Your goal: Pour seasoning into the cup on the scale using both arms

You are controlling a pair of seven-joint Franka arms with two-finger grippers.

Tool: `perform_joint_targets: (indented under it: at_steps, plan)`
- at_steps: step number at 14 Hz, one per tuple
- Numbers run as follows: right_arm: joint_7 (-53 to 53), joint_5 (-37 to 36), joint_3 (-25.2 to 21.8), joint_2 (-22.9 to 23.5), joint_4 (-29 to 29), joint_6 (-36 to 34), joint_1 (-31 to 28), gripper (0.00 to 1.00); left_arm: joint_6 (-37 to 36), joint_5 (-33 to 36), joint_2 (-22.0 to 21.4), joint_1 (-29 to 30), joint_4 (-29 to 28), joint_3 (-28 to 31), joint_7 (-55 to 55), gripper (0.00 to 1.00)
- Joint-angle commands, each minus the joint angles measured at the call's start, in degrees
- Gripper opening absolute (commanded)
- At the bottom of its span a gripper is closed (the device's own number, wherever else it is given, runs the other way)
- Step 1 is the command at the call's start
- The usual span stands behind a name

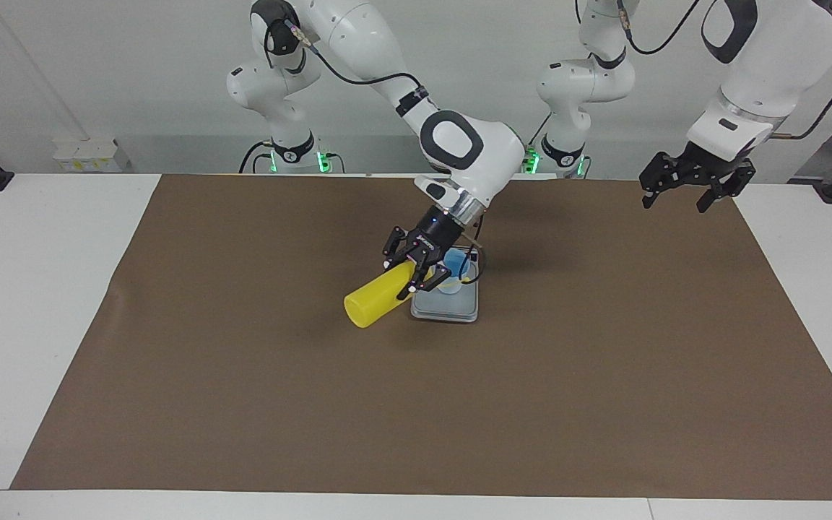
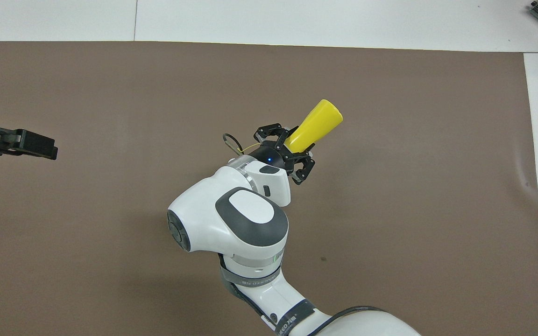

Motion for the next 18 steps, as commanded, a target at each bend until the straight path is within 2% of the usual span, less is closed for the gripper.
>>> perform_joint_targets:
  at_steps: [1, 8, 11, 18]
  plan:
    - [-0.56, -1.11, 0.25, 1.80, 3.09, -1.93, 0.18, 0.00, 0.45, -0.39, -1.27, 0.37, -1.70, -0.14, 0.89, 1.00]
    - [3.83, 0.30, 0.25, 1.63, 2.83, -0.70, 0.27, 0.00, 0.45, -0.39, -1.27, 0.28, -1.70, -0.14, 0.89, 1.00]
    - [7.87, 0.30, 0.25, 1.63, 1.34, 0.09, 0.80, 0.00, 0.45, -0.39, -1.54, 0.28, -1.79, -0.14, 0.89, 1.00]
    - [9.46, 0.12, 0.25, 0.66, -1.91, 1.40, 0.98, 0.00, 0.45, -0.39, -1.63, 0.28, -2.14, -0.14, 0.89, 1.00]
